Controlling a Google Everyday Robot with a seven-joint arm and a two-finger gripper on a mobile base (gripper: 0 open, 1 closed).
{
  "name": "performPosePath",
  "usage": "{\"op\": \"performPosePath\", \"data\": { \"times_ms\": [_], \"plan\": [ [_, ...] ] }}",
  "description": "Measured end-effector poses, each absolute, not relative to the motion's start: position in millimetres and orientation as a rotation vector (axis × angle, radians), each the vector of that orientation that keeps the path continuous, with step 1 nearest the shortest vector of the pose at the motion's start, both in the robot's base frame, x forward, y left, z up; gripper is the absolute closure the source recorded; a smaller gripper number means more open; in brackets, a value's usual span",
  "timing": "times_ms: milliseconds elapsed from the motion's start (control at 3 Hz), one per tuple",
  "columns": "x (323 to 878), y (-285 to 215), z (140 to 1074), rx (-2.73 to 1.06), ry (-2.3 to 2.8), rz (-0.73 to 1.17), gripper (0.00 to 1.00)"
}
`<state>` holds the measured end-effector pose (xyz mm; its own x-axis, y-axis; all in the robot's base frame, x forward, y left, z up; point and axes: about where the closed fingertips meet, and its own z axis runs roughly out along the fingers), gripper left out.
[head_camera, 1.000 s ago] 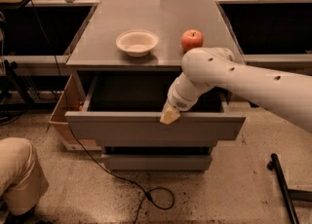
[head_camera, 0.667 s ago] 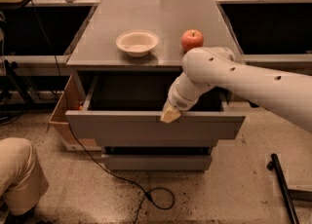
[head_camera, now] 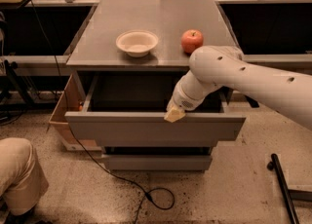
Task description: Close top drawer
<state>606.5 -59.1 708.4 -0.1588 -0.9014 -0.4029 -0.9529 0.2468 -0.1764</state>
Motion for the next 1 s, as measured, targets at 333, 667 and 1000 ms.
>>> {"op": "performPosePath", "data": {
  "times_ms": [333,667,1000],
  "plan": [
    [596,-73,726,-1.671,2.083,0.174,0.12],
    [580,-88,741,-1.629,2.061,0.225,0.14],
    [563,-97,745,-1.587,2.037,0.295,0.38]
  ]
}}
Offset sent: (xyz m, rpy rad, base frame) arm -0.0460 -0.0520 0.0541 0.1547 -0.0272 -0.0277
